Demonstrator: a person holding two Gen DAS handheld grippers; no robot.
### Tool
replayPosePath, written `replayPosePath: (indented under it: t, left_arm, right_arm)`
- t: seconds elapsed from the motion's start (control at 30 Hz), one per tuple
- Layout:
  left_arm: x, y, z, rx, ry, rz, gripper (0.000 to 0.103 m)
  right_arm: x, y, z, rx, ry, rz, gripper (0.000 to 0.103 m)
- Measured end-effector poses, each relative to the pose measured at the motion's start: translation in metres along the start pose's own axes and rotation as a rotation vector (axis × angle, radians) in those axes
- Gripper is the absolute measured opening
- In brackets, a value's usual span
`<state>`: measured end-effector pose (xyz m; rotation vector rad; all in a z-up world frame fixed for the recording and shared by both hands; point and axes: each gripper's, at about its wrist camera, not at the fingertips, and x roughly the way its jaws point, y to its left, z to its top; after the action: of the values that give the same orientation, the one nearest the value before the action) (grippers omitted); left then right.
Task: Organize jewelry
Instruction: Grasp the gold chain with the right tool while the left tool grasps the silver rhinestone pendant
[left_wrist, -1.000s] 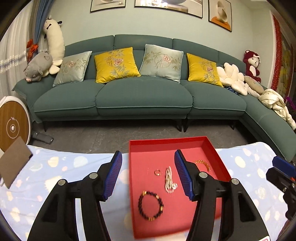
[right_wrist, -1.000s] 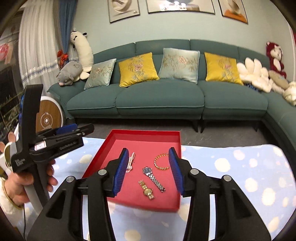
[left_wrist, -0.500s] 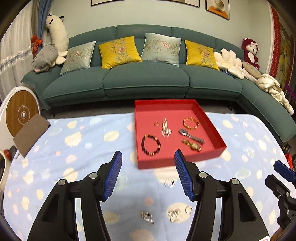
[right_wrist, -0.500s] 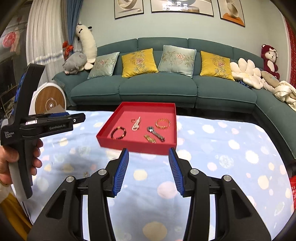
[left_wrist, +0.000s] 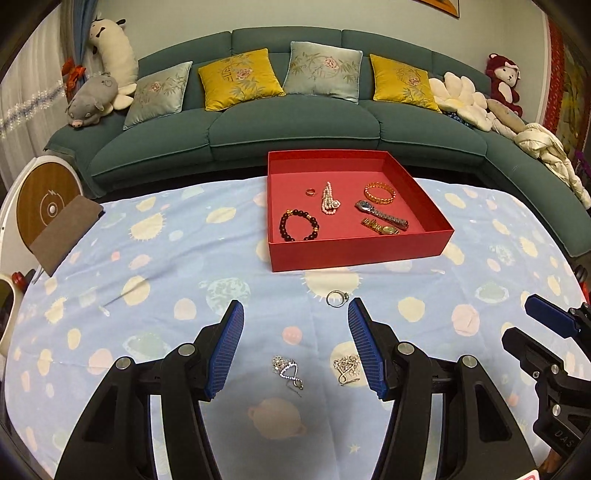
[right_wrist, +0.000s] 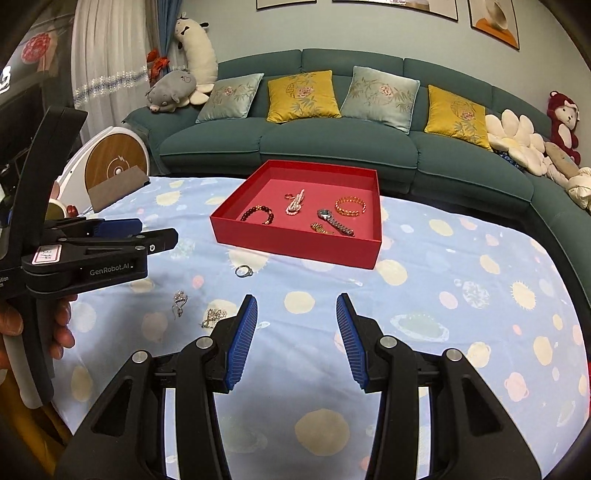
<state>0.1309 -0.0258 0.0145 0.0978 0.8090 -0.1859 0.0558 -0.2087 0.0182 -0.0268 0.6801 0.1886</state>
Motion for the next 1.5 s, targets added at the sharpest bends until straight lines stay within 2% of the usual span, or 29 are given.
replayPosePath:
  t: [0.43,0.7,1.23,1.37,1.5]
  left_arm:
    - [0.008,0.048,-0.004,-0.109,0.053,0.036,0.057]
    - [0.006,0.069,-0.007,-0.141,0.061,0.046,0.057]
    - [0.008,0.086,-0.022,-0.152,0.102,0.035,0.057]
    - [0.015,0.083,-0.027,-0.152,0.132,0.024,0.057]
    - [0.015,0.082,-0.027,-0.156,0.129,0.026,0.057]
  right_arm:
    - [0.053,0.029,-0.017,-0.044,0.143,0.111,0.043]
    - [0.090,0.047,-0.024,-0.067,0.197,0.114,0.038]
    - [0.119,0.060,-0.020,-0.058,0.218,0.094,0.036]
    - [0.112,0.066,-0.015,-0.056,0.196,0.134,0.036]
    - [0.115,0.081,-0.015,-0.091,0.207,0.161,0.036]
